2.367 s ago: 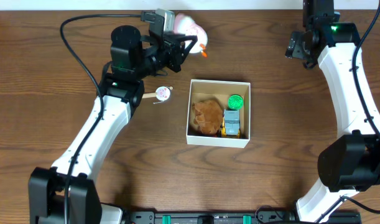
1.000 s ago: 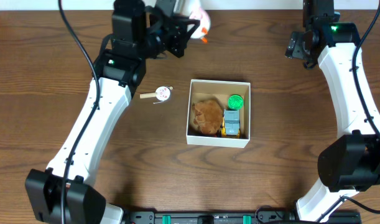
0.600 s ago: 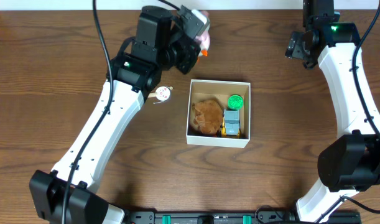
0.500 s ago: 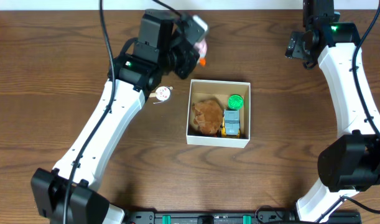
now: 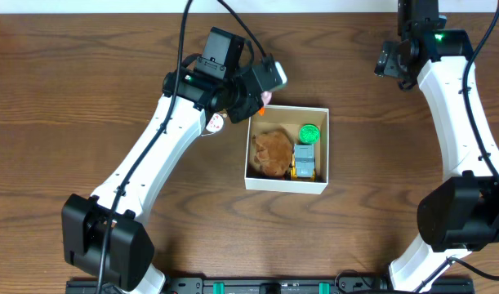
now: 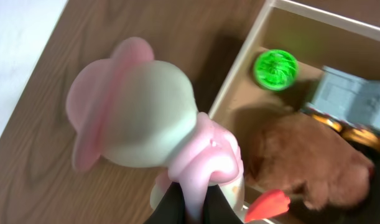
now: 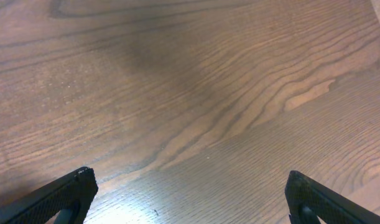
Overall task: Pack container
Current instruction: 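Carry the duck over the box and lower it inside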
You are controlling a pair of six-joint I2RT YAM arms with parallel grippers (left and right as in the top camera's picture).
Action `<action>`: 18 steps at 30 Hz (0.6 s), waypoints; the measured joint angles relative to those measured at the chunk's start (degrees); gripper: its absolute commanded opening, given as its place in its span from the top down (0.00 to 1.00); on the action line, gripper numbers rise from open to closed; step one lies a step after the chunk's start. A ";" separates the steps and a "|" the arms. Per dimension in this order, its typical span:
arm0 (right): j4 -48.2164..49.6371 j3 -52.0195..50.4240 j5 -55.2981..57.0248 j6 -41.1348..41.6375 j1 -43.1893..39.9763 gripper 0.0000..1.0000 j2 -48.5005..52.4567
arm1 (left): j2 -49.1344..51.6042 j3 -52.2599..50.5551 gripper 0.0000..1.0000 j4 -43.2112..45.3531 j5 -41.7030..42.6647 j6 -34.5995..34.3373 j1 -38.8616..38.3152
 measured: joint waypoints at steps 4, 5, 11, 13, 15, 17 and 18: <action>0.00 0.00 0.02 0.02 0.00 0.01 0.00 | 0.00 0.00 0.93 -1.92 5.18 3.74 0.00; 0.00 0.00 0.00 0.02 0.00 0.01 0.00 | 0.00 0.00 0.93 -2.80 6.08 4.31 0.00; 0.00 0.00 0.00 0.02 0.00 0.01 0.00 | 0.00 0.00 0.93 -8.63 10.84 6.47 -0.04; 0.00 0.00 0.00 0.02 0.00 0.01 0.00 | 0.00 0.00 0.93 -9.44 11.69 7.74 -0.17; 0.00 0.00 0.00 0.00 0.00 0.01 0.00 | 0.00 0.00 0.93 -9.35 12.26 9.84 -0.44; 0.00 0.00 0.02 0.02 0.00 0.01 0.00 | 0.00 0.00 0.93 -8.74 12.48 11.98 -0.76; 0.00 0.00 0.00 0.02 0.00 0.01 0.00 | 0.00 0.00 0.94 -7.93 12.44 13.11 -0.87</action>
